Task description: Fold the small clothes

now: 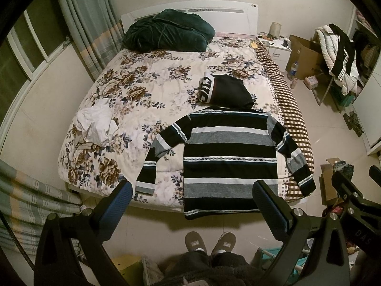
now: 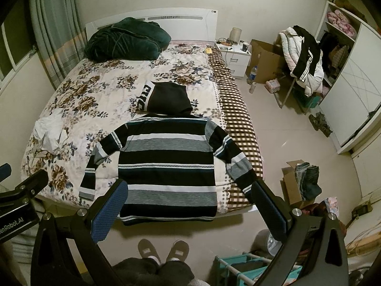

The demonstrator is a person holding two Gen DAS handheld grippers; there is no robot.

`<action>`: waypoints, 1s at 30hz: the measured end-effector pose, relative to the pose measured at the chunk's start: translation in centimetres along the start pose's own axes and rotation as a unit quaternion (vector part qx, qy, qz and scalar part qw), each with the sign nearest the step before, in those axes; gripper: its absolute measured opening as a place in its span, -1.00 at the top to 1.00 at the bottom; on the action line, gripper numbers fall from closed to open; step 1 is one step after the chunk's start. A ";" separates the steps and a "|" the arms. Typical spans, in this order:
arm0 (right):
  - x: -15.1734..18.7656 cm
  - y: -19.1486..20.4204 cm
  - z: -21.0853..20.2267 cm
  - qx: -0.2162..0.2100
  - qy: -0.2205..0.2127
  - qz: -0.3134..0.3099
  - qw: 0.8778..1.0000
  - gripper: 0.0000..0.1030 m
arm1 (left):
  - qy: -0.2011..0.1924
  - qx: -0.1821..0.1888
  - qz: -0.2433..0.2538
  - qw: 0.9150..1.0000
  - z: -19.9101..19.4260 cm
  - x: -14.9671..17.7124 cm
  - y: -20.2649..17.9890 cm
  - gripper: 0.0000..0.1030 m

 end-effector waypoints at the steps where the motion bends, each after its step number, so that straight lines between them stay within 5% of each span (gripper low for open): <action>1: 0.0 -0.1 0.0 0.000 0.000 -0.001 1.000 -1.00 | 0.000 0.000 0.000 1.000 0.0 0.0 0.0 -1.00; 30: -0.4 -0.2 -0.3 -0.003 0.000 0.002 1.000 -1.00 | -0.003 0.000 -0.001 1.000 0.1 -1.5 0.0 -1.00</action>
Point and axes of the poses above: each gripper's, at about its wrist camera, not at the fingertips, and z roughly the way its jaws point, y to its left, x to its underside, the point moved 2 cm from there along z, roughly the way its jaws point, and after that the axes turned 12 degrees about -x, right-handed, at the moved point
